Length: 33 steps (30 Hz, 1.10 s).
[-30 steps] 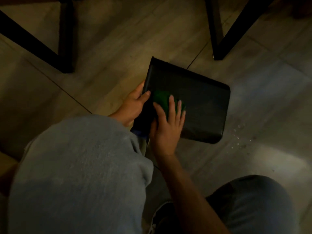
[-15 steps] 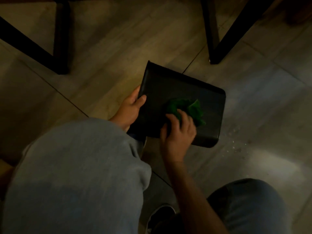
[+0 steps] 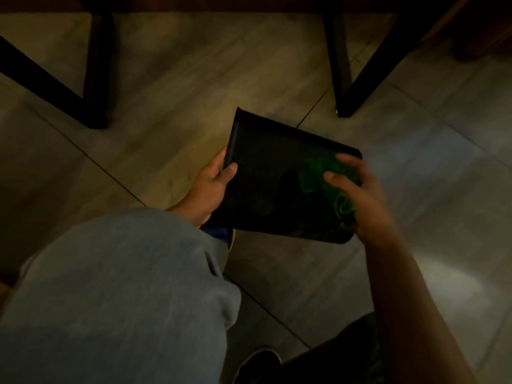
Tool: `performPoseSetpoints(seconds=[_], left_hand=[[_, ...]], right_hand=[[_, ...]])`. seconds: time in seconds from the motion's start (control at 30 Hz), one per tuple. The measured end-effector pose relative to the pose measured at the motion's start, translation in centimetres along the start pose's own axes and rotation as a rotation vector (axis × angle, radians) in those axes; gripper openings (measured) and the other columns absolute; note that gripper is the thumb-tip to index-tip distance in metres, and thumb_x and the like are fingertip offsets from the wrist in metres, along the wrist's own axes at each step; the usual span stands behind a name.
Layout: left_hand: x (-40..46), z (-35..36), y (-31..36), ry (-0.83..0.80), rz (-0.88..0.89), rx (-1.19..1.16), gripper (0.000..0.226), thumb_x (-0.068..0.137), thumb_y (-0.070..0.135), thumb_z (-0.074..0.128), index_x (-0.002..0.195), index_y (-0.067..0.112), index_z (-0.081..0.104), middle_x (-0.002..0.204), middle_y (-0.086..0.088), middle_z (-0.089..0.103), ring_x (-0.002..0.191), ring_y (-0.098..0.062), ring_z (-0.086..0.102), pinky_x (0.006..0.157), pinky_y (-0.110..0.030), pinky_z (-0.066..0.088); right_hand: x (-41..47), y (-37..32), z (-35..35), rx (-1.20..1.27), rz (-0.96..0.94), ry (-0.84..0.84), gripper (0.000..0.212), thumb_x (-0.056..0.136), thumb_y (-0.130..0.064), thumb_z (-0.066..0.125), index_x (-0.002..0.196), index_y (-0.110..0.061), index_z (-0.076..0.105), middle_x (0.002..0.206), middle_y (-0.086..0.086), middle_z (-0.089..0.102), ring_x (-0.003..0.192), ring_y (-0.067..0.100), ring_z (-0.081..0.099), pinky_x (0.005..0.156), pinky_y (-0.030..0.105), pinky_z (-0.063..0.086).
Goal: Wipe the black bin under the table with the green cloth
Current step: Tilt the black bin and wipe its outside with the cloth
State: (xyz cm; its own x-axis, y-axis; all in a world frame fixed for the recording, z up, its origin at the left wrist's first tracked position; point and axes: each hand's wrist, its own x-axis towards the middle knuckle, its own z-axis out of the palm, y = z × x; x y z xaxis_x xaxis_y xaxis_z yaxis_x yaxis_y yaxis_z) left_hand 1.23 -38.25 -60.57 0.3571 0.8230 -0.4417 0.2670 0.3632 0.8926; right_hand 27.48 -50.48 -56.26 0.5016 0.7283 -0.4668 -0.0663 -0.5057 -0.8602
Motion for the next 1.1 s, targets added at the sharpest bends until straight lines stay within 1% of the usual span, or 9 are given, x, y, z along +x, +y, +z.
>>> performPoseSetpoints(seconds=[0.13,0.2,0.27,0.43,0.6,0.73,0.87,1.0,1.1], left_hand=[[0.0,-0.3,-0.3,-0.005,-0.019,0.05,0.064,0.095,0.053,0.055,0.156,0.043,0.037,0.162,0.009,0.043,0.15,-0.014,0.04,0.127,-0.05,0.029],[-0.1,-0.3,-0.3,-0.006,-0.022,0.035,0.061,0.099,0.047,0.054,0.157,0.039,0.037,0.161,0.007,0.045,0.149,-0.014,0.042,0.127,-0.048,0.03],[-0.2,0.1,0.0,-0.003,-0.031,0.015,0.056,0.104,0.036,0.052,0.158,0.034,0.037,0.159,0.005,0.047,0.147,-0.014,0.045,0.126,-0.047,0.032],[-0.5,0.5,0.4,0.022,-0.111,-0.079,0.048,0.107,0.027,0.051,0.154,0.031,0.045,0.152,0.0,0.056,0.14,-0.02,0.053,0.121,-0.047,0.041],[0.0,0.5,0.6,0.034,-0.146,-0.127,0.039,0.11,0.017,0.048,0.149,0.02,0.051,0.141,-0.003,0.065,0.129,-0.019,0.063,0.111,-0.039,0.051],[0.4,0.0,0.6,0.04,-0.187,-0.105,0.042,0.108,0.026,0.051,0.15,0.021,0.049,0.14,-0.005,0.065,0.126,-0.022,0.065,0.111,-0.047,0.052],[1.0,-0.3,0.6,0.008,-0.206,-0.149,0.049,0.107,0.029,0.053,0.155,0.023,0.043,0.148,-0.004,0.06,0.131,-0.023,0.062,0.113,-0.048,0.05],[1.1,-0.6,0.0,-0.005,-0.199,-0.116,0.051,0.105,0.036,0.054,0.154,0.028,0.043,0.153,0.0,0.055,0.138,-0.022,0.056,0.118,-0.05,0.044],[0.8,-0.6,-0.3,-0.007,-0.131,-0.022,0.062,0.094,0.059,0.061,0.15,0.038,0.045,0.154,0.006,0.053,0.141,-0.019,0.052,0.12,-0.05,0.04]], right_hand=[[-1.0,3.6,-0.4,-0.411,-0.112,0.2,0.064,0.092,-0.046,0.074,0.149,-0.035,0.046,0.151,-0.002,0.051,0.134,0.023,0.056,0.101,0.043,0.057],[-1.1,4.5,-0.7,-0.505,-0.186,0.32,0.061,0.096,-0.049,0.06,0.153,-0.039,0.041,0.166,0.0,0.035,0.147,0.028,0.044,0.112,0.055,0.049],[-1.3,5.4,0.5,-0.592,-0.234,0.36,0.061,0.098,-0.048,0.054,0.156,-0.036,0.038,0.171,0.004,0.025,0.154,0.031,0.033,0.12,0.055,0.038],[-2.2,7.7,7.0,-0.666,-0.453,0.474,0.06,0.096,-0.041,0.062,0.148,-0.013,0.052,0.161,0.018,0.044,0.154,0.039,0.033,0.123,0.061,0.029],[-6.6,7.8,15.3,-0.624,-0.684,0.282,0.058,0.09,-0.039,0.071,0.141,-0.021,0.05,0.157,0.017,0.049,0.155,0.038,0.032,0.127,0.058,0.022],[-7.4,8.4,17.1,-0.688,-0.715,0.282,0.059,0.092,-0.043,0.073,0.143,-0.026,0.048,0.161,0.015,0.045,0.156,0.04,0.029,0.126,0.062,0.019],[-6.7,10.8,10.9,-0.748,-0.599,0.417,0.068,0.091,-0.05,0.069,0.15,-0.029,0.044,0.166,0.014,0.037,0.158,0.04,0.024,0.125,0.064,0.02],[-5.3,11.3,6.0,-0.464,-0.257,0.587,0.068,0.097,-0.047,0.062,0.157,-0.028,0.035,0.169,0.012,0.025,0.156,0.035,0.028,0.124,0.053,0.031],[-4.0,11.0,3.8,-0.257,-0.101,0.649,0.066,0.099,-0.041,0.064,0.157,-0.026,0.037,0.159,0.007,0.04,0.145,0.028,0.044,0.119,0.043,0.039]])
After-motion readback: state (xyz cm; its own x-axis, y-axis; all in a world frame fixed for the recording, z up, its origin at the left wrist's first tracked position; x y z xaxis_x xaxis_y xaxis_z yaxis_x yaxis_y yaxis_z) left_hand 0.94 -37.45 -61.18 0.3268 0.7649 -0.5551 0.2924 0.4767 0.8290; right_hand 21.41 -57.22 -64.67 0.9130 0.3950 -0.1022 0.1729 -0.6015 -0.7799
